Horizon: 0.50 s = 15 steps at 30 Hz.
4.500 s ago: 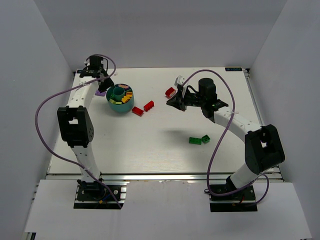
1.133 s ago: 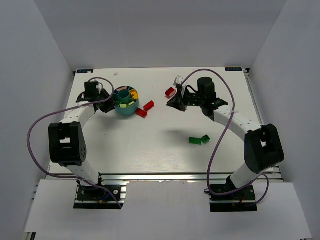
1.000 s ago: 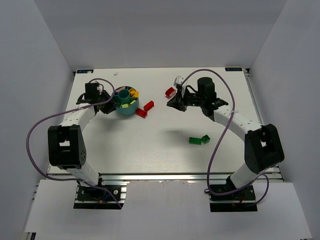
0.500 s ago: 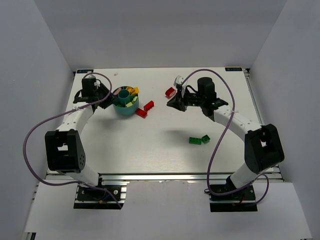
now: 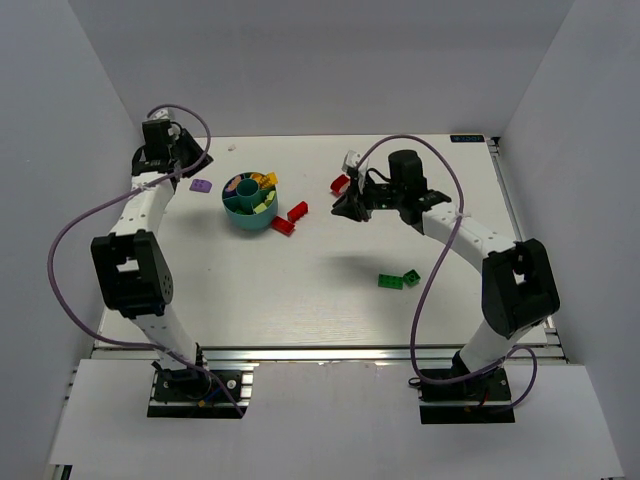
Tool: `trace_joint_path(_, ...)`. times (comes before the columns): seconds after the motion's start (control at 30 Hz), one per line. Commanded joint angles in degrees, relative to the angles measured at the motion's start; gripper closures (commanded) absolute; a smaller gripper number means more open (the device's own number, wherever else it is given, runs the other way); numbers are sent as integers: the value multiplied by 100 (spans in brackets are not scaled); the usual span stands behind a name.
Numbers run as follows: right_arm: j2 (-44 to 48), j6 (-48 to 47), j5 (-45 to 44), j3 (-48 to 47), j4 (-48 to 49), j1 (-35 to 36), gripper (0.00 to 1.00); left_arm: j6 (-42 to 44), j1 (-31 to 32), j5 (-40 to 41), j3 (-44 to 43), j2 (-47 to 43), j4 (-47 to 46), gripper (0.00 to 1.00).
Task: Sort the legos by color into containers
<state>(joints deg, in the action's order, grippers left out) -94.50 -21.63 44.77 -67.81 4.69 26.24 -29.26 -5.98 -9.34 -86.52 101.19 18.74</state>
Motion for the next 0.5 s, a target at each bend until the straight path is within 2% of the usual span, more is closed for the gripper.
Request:
trace_joint_path(0.0, -200, -219, 146, -469, -362, 4, 75, 833, 26, -699, -356, 278, -81, 63)
trace_joint_path(0.1, -393, -272, 93, -715, -625, -5, 75, 1114, 44, -1120, -462, 497, -309, 62)
trace_joint_path(0.17, -525, -281, 67, -830, -723, 4, 75, 1220, 70, -1131, -550, 621, -275, 61)
trace_joint_path(0.27, -666, -272, 23, -1032, -864, 4, 75, 1256, 70, -606, -655, 797, -100, 61)
trace_joint_path(0.3, -692, -272, 14, -1093, -882, 4, 75, 1169, 53, -29, -708, 850, -3, 61)
trace_joint_path(0.37, -745, -272, -21, -1103, -882, 4, 75, 1002, 9, 501, -1006, 1104, 460, 58)
trace_joint_path(0.4, -763, -263, -30, -1111, -873, 4, 74, 731, 0, 1095, -1146, 1218, 646, 55)
trace_joint_path(0.47, -798, -254, -48, -1111, -864, 4, 75, 387, -78, 1513, -1629, 1596, 1331, 47)
